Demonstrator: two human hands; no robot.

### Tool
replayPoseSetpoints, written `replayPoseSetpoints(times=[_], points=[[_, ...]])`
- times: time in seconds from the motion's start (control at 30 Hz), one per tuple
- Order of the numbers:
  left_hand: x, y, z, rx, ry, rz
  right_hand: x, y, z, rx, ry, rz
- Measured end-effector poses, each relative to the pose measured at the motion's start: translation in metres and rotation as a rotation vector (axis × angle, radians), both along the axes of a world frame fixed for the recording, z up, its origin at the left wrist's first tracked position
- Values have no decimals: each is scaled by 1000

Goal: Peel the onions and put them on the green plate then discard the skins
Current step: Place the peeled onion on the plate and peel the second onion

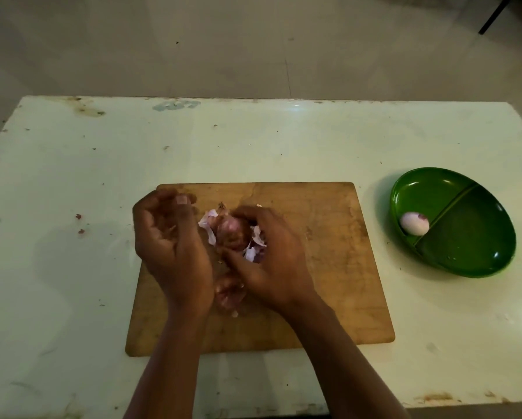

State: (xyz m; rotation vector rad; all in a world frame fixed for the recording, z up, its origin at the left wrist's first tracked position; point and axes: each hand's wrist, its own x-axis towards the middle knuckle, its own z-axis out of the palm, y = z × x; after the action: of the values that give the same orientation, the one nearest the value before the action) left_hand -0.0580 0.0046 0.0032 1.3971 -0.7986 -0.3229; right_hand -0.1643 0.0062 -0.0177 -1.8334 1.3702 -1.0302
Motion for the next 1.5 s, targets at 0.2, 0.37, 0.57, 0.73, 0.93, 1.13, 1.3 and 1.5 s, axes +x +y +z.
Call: replayPoseSetpoints(times=[0.2, 0.37, 0.57, 0.73, 0.93, 1.13, 1.3, 1.5], points=[[-12, 6, 8, 79, -99, -176, -1, -6, -1, -27, -282, -216], [-10, 5, -1, 166, -271, -358, -3, -9, -1, -3, -362, -271], [-6, 4, -8, 161, -375, -358, -3, -11, 2, 47, -331, -269], [-7, 3, 2, 209, -203, -319, -2, -11, 5, 47, -359, -173], [-5, 3, 10, 274, -3, -360, -3, -12, 9, 251, -757, -12], [-8, 3, 14, 241, 26, -360, -10, -18, 14, 628, -1144, -16], [-11, 3, 15, 162, -40, -429, -8, -20, 15, 781, -1196, -146], [-13, 5, 9, 110, -229, -524, -12, -21, 10, 858, -1172, -179]])
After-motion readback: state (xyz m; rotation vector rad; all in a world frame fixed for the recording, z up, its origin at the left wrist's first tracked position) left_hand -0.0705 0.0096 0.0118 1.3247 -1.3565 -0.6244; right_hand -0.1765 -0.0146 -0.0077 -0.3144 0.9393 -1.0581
